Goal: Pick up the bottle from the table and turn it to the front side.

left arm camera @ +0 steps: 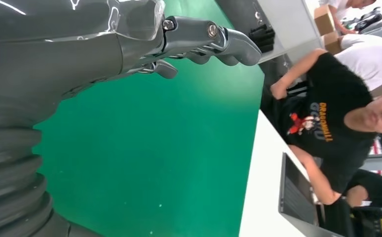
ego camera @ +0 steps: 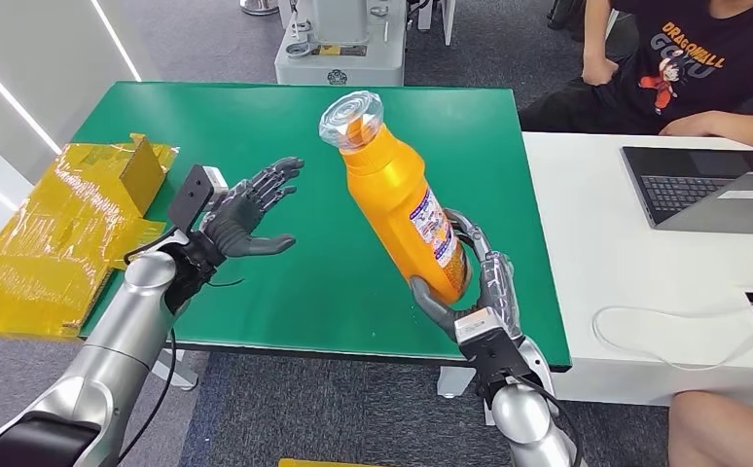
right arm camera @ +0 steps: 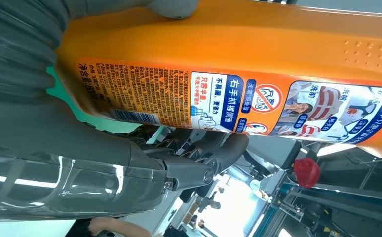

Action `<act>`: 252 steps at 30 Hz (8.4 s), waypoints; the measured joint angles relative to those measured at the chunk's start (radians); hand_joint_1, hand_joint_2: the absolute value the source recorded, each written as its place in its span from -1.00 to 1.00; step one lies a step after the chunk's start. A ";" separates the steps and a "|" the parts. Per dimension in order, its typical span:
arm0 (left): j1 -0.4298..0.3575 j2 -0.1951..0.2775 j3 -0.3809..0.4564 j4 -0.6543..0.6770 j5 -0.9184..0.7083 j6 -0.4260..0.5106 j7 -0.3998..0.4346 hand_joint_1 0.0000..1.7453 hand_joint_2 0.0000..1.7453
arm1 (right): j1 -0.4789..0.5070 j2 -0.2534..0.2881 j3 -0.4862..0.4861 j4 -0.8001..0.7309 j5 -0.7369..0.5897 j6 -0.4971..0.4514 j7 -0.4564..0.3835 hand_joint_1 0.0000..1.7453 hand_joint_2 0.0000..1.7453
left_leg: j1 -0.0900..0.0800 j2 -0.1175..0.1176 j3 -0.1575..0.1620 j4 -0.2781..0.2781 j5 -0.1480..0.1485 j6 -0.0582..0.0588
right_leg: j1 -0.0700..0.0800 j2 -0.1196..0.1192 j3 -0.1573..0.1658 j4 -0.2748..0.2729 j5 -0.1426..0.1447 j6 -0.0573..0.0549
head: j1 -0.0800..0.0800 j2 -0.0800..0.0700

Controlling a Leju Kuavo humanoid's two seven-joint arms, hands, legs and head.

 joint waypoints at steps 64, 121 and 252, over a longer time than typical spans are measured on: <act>0.021 -0.154 -0.204 -0.322 0.198 0.046 0.339 -1.00 1.00 | 0.060 -0.046 -0.164 0.123 0.087 -0.094 -0.032 1.00 1.00 | 0.000 0.000 0.000 0.000 0.000 0.000 | 0.000 0.000 0.000 -0.001 0.000 0.000 | 0.000 0.000; -0.069 -0.268 -0.245 -0.104 0.300 0.254 0.377 -1.00 1.00 | -0.151 -0.015 -0.031 0.275 0.072 -0.075 -0.078 1.00 1.00 | 0.000 -0.001 -0.001 0.000 0.000 0.000 | 0.000 -0.001 0.000 0.000 0.001 0.000 | 0.000 0.000; -0.008 -0.359 -0.099 -0.094 0.151 0.680 0.148 1.00 1.00 | -0.197 0.016 -0.061 0.432 0.001 -0.214 -0.097 -1.00 1.00 | 0.000 -0.001 -0.001 0.001 0.000 0.000 | 0.000 -0.002 0.000 0.000 0.001 0.000 | 0.000 0.000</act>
